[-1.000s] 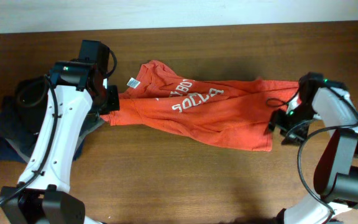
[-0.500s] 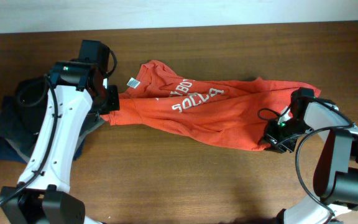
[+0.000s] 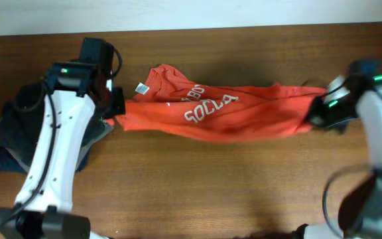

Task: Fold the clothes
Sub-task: 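Lift the shirt with both grippers and lay it flat on the table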

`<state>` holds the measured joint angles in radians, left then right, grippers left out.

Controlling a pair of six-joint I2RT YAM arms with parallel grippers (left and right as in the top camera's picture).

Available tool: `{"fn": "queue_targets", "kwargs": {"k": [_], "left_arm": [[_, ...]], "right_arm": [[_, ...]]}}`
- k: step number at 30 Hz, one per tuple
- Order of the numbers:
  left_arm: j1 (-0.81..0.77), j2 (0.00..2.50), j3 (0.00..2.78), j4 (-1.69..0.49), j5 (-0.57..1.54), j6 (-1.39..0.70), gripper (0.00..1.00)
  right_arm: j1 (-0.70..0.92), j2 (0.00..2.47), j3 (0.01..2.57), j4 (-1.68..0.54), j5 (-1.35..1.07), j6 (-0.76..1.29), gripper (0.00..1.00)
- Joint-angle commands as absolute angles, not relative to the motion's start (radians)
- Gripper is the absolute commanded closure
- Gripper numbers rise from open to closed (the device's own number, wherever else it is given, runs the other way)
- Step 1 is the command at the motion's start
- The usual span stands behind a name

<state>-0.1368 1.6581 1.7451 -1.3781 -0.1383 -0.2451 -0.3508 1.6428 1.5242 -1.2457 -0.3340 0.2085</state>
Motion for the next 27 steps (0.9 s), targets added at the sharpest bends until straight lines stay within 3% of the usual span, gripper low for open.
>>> {"fn": "queue_targets", "kwargs": {"k": [1, 12, 27], "left_arm": [[-0.130, 1.559, 1.839, -1.382, -0.147, -0.212, 1.00], [-0.130, 1.398, 2.012, -1.346, -0.104, -0.204, 1.00], [-0.131, 1.266, 2.516, -1.312, 0.195, 0.020, 1.00]], "right_arm": [[-0.419, 1.512, 1.701, -1.277, -0.273, 0.216, 0.96], [-0.472, 1.424, 1.950, -1.347, -0.276, 0.192, 0.96], [-0.472, 1.386, 2.436, -1.496, -0.276, 0.199, 0.96]]}}
